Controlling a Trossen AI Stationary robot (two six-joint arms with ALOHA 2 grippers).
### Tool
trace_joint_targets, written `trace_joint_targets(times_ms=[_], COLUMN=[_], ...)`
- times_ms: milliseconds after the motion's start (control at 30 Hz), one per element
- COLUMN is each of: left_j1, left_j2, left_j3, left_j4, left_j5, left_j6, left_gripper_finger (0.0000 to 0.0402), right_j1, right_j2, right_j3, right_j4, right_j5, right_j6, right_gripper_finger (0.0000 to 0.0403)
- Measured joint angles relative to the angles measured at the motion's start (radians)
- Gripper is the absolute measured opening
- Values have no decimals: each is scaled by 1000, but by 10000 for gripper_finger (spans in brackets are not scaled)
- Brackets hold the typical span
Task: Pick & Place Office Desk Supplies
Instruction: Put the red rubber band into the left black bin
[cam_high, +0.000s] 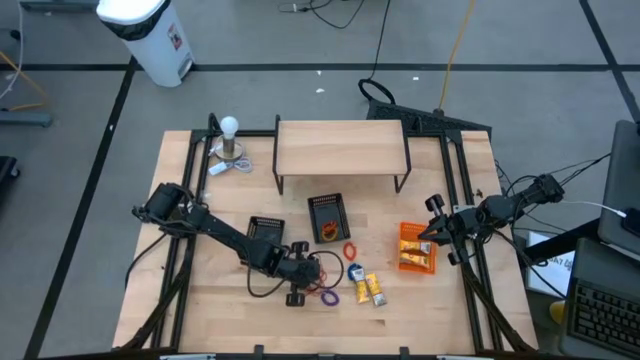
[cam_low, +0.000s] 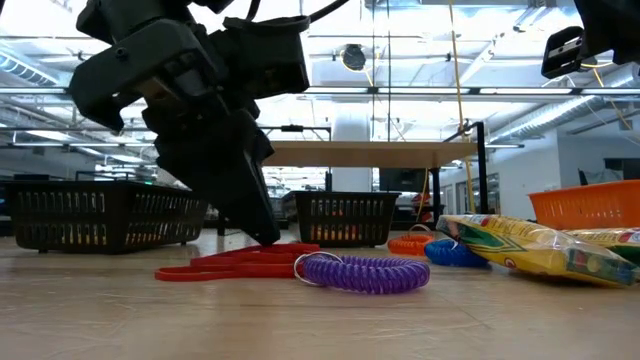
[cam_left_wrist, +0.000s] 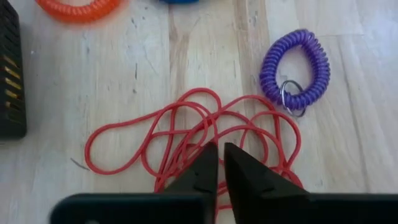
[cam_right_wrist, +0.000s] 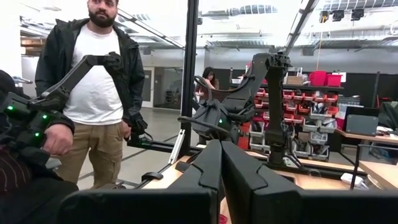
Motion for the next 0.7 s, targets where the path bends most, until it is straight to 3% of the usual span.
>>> trace_joint_targets(times_ms=[100,400,700], left_j1=[0,-14,-44], left_j2=[0,-11,-175], left_j3=[0,0,2], left_j4=[0,-9,-79], left_j5=[-1,5,-36], left_j6=[1,2,6], left_gripper_finger=[4,4,2], right_j1=[0,0,0], right_j2=[0,0,18], right_j3=[0,0,0], right_j4=[0,2,3], right_j5=[0,0,0], right_j6=[0,11,19], right_gripper_finger=[0,0,0])
